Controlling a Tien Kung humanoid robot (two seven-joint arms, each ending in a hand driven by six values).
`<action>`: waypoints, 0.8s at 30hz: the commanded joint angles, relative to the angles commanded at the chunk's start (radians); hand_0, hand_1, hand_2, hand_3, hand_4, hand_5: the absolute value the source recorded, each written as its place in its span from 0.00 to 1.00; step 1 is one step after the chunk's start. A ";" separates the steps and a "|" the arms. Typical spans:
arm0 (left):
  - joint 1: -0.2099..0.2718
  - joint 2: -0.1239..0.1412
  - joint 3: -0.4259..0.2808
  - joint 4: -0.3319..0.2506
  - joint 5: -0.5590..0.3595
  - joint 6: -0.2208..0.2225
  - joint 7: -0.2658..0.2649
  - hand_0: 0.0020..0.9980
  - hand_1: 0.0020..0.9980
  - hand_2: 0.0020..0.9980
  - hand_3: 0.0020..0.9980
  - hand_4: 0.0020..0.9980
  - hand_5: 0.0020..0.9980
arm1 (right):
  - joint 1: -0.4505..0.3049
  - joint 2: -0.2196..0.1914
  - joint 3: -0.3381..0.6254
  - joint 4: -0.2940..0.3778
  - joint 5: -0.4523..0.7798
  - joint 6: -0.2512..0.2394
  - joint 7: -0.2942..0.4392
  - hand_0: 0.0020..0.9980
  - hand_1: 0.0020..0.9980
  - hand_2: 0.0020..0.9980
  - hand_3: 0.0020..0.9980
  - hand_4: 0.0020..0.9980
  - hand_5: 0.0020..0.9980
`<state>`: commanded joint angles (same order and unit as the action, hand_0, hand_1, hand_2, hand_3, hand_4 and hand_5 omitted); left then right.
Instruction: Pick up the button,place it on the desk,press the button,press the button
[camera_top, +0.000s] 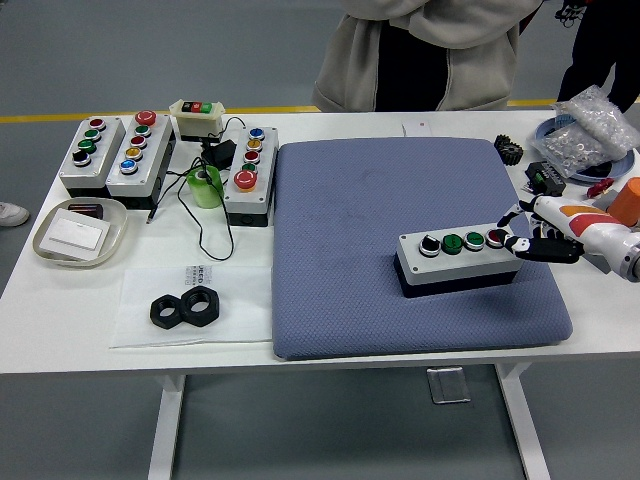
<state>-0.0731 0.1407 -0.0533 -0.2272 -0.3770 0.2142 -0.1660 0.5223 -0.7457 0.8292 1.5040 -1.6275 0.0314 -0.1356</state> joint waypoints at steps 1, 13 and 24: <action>0.000 0.000 0.000 0.000 0.000 0.000 0.000 0.74 0.84 0.90 0.83 0.65 1.00 | 0.000 -0.001 0.002 0.003 0.000 0.000 0.000 0.18 0.12 0.21 0.70 0.61 0.84; 0.000 0.000 0.000 0.000 0.000 0.000 0.000 0.74 0.84 0.90 0.83 0.65 1.00 | 0.021 0.024 -0.055 0.018 0.006 0.007 -0.006 0.18 0.12 0.21 0.71 0.61 0.84; 0.003 0.000 -0.004 0.000 0.006 0.001 0.002 0.74 0.84 0.90 0.83 0.65 1.00 | 0.026 0.046 -0.076 -0.011 0.005 0.009 -0.008 0.18 0.12 0.21 0.71 0.61 0.84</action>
<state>-0.0699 0.1403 -0.0571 -0.2277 -0.3710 0.2151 -0.1640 0.5488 -0.7001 0.7528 1.4932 -1.6224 0.0406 -0.1439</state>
